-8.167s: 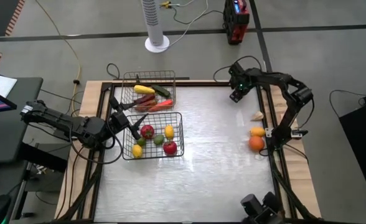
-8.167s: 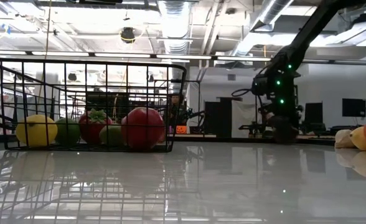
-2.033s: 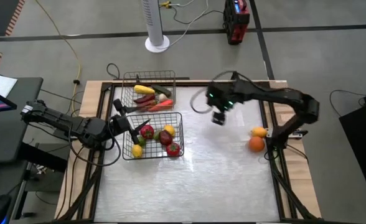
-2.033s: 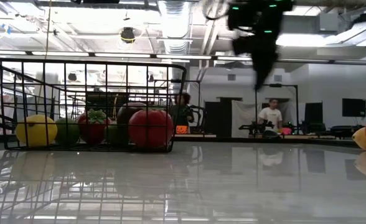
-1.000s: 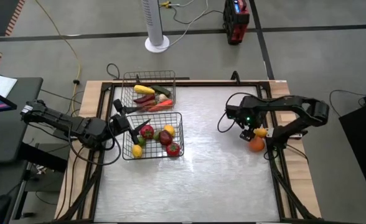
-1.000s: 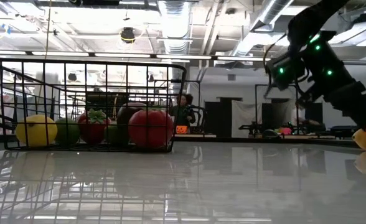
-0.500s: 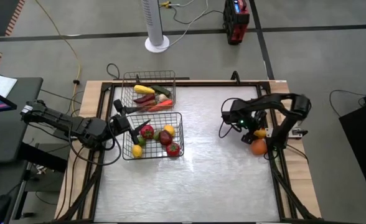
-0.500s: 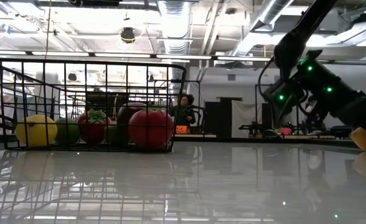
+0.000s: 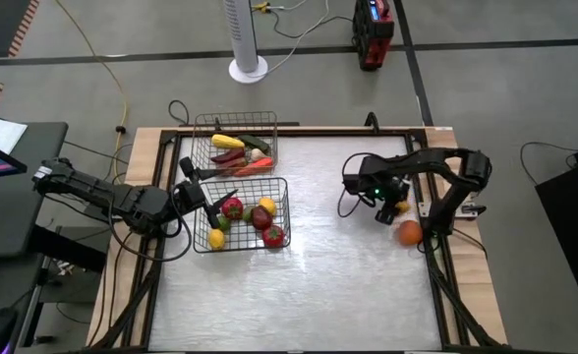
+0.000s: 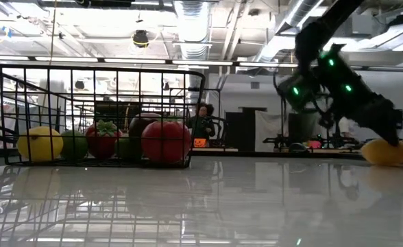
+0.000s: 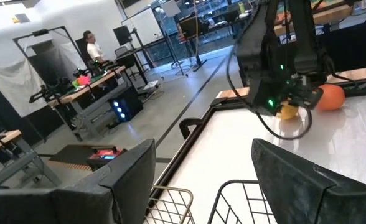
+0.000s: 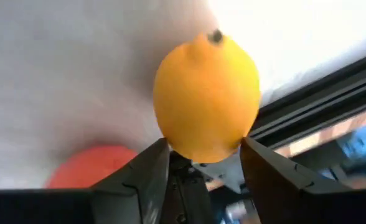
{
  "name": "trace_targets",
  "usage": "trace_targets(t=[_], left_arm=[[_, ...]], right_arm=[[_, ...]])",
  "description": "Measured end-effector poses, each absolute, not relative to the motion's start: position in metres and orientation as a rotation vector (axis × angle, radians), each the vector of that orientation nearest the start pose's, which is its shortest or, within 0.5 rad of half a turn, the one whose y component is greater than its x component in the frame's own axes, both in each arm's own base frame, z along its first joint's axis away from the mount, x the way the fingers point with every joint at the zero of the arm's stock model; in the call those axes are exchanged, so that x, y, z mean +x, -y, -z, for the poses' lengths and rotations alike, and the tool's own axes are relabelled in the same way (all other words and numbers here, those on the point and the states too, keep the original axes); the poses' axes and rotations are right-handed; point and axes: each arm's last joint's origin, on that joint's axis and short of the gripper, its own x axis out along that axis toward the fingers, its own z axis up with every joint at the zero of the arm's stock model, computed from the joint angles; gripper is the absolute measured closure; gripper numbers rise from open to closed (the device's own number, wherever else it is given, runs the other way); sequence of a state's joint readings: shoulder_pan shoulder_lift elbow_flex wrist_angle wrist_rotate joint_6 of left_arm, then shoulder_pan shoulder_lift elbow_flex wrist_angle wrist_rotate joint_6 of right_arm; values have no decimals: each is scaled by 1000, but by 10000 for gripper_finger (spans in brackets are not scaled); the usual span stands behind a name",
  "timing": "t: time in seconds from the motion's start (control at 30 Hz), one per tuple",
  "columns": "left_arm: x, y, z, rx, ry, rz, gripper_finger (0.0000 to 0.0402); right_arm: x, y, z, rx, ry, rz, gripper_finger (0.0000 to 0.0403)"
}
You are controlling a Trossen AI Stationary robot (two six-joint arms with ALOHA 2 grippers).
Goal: Sort produce into baskets
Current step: Put the yellow lemon into the bottom wire basket
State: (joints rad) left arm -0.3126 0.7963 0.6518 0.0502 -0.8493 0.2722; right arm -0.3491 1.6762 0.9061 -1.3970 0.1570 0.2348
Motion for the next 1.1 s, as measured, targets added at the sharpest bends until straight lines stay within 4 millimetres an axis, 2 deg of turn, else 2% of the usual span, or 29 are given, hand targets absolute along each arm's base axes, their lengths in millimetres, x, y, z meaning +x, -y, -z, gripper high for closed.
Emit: trace_targets(t=[0.27,0.37,0.43,0.63,0.83,0.97,1.1], left_arm=[[171,33,-308,318,-153,-522,148],[171,33,-307,318,-159,-521,148],[171,33,-307,320,-162,-520,148],[171,32,-307,320,-163,-520,148],[171,32,-307,320,-163,-520,148],[171,32,-307,320,-164,-521,148],[171,33,-307,320,-165,-519,148]], right_arm=[[223,68,-218,277,-1860,525,220],[223,64,-229,238,-1801,514,220],[221,63,-231,219,-1791,522,206],[211,67,-213,222,-1845,519,129],[203,77,-189,268,-1951,615,63],[201,84,-174,350,-2010,670,31],[194,91,-155,444,-2074,722,18]])
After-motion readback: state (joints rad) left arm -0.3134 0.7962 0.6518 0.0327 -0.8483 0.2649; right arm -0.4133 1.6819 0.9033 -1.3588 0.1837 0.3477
